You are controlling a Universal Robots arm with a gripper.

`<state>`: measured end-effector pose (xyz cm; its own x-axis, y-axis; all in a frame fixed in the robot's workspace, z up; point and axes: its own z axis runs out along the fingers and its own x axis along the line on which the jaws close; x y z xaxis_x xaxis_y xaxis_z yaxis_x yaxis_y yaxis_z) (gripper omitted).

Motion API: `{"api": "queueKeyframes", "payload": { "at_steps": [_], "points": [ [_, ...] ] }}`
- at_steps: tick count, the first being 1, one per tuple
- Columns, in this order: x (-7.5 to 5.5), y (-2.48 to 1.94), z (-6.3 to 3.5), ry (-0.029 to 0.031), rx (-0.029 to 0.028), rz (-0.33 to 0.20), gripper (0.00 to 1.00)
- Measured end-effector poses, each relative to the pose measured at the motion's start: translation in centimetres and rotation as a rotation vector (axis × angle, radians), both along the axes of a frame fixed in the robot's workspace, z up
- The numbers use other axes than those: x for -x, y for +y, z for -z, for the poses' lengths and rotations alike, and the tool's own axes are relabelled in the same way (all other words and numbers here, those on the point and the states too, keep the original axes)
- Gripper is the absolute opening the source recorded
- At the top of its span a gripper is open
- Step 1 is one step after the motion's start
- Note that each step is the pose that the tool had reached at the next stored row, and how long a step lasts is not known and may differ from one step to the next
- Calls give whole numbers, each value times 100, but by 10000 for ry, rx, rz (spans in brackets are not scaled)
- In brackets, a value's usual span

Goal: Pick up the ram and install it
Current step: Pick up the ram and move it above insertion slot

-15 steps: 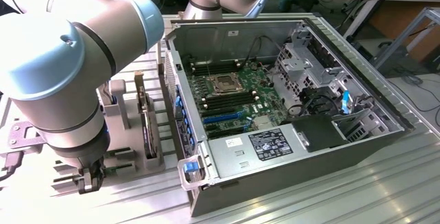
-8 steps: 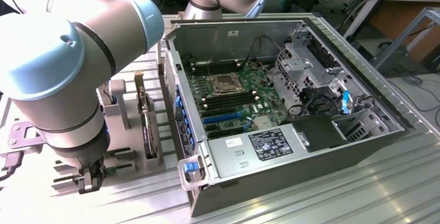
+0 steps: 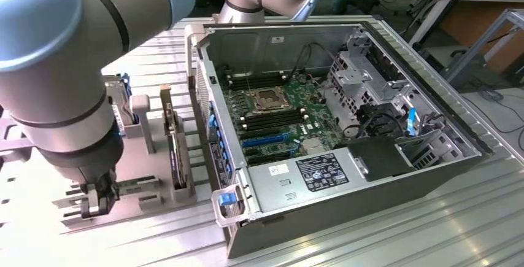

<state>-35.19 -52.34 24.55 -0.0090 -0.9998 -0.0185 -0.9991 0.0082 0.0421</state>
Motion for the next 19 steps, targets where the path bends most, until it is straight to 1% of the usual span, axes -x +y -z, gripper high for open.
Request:
{"api": "queueKeyframes", "payload": {
  "at_steps": [4, 6, 8, 9, 11, 12, 13, 14, 15, 17, 19],
  "points": [
    [1, 2, -193, -1, 0, -122, 14],
    [0, 3, -312, -2, -1, -195, 14],
    [-2, 5, -504, 0, 1, -267, 14],
    [-5, 6, -579, -2, -1, -286, 14],
    [-50, 6, -746, 2, -3, -314, 14],
    [-104, 5, -837, 13, -14, -326, 14],
    [-200, 1, -953, 33, -69, -342, 14],
    [-271, -1, -990, 46, -92, -351, 14],
    [-319, -2, -1006, 52, -102, -356, 14],
    [-418, -2, -1035, 68, -117, -368, 14],
    [-573, -2, -1074, 86, -125, -375, 14]
  ]
}}
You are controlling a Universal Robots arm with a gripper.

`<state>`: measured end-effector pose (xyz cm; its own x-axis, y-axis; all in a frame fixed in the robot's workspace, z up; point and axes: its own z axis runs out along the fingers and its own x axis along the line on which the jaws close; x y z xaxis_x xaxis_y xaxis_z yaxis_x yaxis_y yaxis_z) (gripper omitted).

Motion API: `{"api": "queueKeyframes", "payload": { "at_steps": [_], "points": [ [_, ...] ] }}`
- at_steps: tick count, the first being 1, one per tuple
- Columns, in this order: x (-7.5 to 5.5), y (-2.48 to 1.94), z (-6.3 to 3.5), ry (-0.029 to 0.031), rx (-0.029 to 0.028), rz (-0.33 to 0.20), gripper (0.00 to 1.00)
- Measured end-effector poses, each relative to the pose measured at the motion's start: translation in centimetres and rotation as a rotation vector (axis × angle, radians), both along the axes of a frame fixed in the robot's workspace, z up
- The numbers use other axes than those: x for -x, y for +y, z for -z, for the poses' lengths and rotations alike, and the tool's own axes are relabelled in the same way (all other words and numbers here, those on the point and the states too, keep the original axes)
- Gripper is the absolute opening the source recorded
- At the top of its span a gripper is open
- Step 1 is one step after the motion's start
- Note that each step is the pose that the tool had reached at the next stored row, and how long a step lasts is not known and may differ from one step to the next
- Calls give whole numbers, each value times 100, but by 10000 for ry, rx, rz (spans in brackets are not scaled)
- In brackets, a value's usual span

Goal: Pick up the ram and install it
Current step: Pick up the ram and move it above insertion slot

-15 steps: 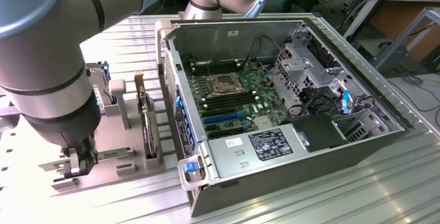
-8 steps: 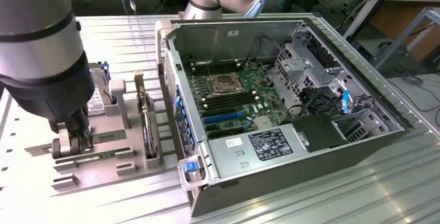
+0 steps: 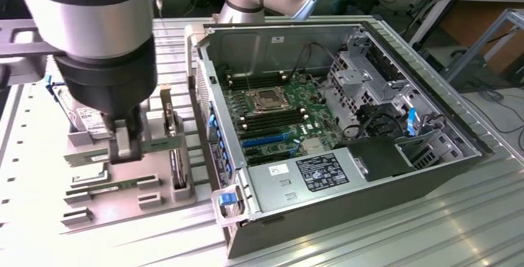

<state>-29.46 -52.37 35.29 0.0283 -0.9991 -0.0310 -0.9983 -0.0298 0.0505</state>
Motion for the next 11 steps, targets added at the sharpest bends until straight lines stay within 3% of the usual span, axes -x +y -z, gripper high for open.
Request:
{"api": "queueKeyframes", "payload": {
  "at_steps": [5, 11],
  "points": [
    [-308, 1, -230, 44, -2, 0, 14],
    [-737, 1, -287, 71, -31, -13, 14]
  ]
}}
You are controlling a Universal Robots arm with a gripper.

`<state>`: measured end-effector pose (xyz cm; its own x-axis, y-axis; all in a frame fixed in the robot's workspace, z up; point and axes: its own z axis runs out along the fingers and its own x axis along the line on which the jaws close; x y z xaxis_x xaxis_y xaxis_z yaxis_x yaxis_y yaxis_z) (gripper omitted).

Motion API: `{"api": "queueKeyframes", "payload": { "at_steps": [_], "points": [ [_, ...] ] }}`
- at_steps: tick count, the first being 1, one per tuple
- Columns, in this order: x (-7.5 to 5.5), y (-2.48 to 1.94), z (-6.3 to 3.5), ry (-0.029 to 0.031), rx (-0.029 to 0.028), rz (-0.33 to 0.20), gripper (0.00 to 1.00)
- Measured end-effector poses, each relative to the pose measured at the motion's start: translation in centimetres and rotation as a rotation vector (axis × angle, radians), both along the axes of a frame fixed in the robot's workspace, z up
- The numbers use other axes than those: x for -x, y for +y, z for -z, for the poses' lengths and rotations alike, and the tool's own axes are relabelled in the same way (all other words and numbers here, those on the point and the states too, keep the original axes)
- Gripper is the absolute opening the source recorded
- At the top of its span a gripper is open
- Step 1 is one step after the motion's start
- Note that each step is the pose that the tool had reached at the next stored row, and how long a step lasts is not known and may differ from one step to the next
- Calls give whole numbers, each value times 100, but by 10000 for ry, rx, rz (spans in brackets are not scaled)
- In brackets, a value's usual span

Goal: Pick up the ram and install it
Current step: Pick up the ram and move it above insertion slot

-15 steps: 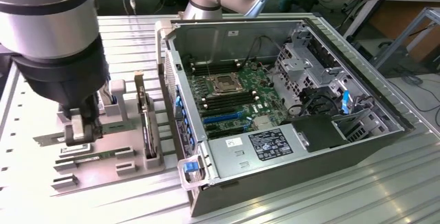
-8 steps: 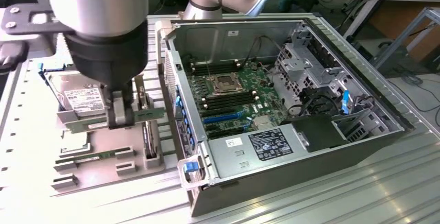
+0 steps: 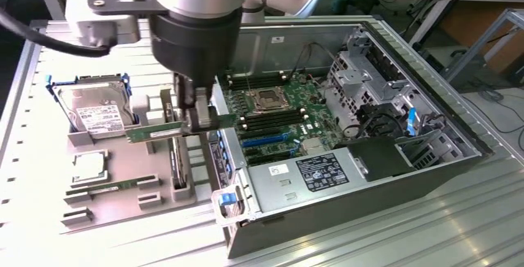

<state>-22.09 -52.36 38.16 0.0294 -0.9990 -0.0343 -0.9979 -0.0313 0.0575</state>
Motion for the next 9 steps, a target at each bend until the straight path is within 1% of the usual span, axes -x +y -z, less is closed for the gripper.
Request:
{"api": "queueKeyframes", "payload": {
  "at_steps": [1, 4, 6, 7, 8, 9],
  "points": [
    [-45, 0, 0, 0, -6, -1, 14],
    [-266, 6, 3, 0, -11, -4, 14],
    [-361, 22, 9, 0, -11, -4, 14],
    [-412, 40, 11, 0, -11, -3, 14],
    [-459, 71, 13, 1, -10, -3, 14],
    [-528, 124, 20, 1, -11, -4, 14]
  ]
}}
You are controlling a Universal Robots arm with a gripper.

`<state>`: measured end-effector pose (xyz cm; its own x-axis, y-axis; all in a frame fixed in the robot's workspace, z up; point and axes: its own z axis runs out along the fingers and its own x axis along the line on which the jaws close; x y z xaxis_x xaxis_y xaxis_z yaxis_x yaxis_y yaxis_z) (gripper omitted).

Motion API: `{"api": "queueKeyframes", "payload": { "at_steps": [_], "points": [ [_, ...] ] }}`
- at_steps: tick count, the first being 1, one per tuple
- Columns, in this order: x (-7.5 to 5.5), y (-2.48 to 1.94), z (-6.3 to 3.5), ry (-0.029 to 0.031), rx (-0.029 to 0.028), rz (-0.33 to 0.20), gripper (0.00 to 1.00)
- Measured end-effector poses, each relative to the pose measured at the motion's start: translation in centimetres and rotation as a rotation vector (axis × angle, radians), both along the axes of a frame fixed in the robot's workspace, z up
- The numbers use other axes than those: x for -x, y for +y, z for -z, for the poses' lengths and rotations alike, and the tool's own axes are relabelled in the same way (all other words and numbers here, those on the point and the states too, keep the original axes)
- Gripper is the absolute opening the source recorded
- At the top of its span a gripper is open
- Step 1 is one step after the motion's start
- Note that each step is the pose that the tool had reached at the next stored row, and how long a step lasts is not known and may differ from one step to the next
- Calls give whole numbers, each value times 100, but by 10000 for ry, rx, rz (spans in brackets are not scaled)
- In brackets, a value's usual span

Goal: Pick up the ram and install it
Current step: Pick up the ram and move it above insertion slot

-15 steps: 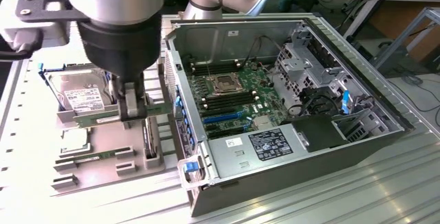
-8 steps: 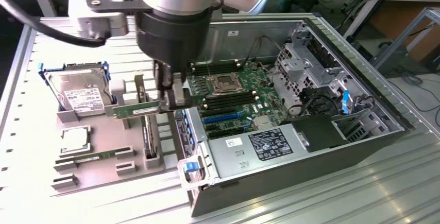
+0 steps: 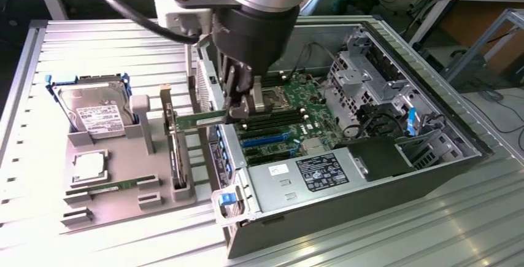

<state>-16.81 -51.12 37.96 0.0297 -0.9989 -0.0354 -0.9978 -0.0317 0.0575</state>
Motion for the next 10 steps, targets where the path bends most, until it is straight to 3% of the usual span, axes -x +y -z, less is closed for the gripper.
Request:
{"api": "queueKeyframes", "payload": {
  "at_steps": [4, 8, 10],
  "points": [
    [-274, 248, 29, 0, 2, 1, 14],
    [-638, 356, 63, -1, 1, 0, 14],
    [-761, 400, 76, 0, 3, 1, 14]
  ]
}}
